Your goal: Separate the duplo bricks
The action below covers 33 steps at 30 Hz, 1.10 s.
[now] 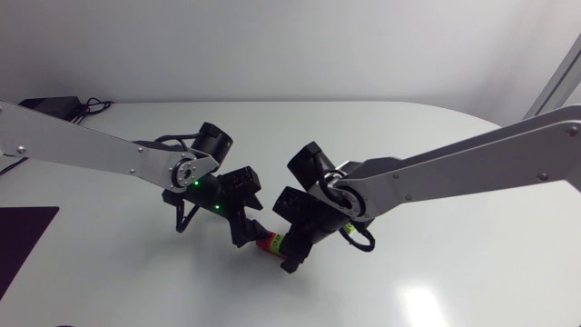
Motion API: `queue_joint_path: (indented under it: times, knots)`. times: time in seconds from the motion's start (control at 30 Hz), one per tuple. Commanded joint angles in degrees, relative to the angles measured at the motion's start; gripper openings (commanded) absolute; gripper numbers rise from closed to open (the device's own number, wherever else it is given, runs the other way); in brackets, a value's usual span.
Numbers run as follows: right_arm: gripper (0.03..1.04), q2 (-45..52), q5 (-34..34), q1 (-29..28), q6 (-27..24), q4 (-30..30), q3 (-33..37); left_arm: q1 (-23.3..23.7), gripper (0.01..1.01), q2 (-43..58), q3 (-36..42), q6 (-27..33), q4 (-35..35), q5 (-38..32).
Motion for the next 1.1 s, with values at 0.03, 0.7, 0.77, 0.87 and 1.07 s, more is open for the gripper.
queue_joint_path:
  times: [0.03,0.7,0.77,0.87,1.07]
  knots:
    - [0.4,-0.9,-3.8,-1.4,1.4,-0.5,0.1,-1.5,0.959,1.7,-2.5,0.2,-0.8,0.2]
    - [0.4,-1.8,-8.7,-6.8,5.4,-3.2,4.5,-1.6,0.959,0.2,-4.8,0.4,0.6,0.2]
    - [0.4,-2.7,-8.0,-6.9,5.1,-3.1,3.9,-1.6,0.959,0.1,-4.8,0.4,0.6,0.2]
    - [0.4,-4.4,-4.4,-5.5,4.6,-1.7,1.9,-1.6,0.959,0.1,-4.7,0.4,0.6,0.2]
    - [0.4,-6.3,1.4,-2.9,3.4,0.6,-1.5,-1.8,0.959,-0.3,-4.5,0.2,0.5,0.2]
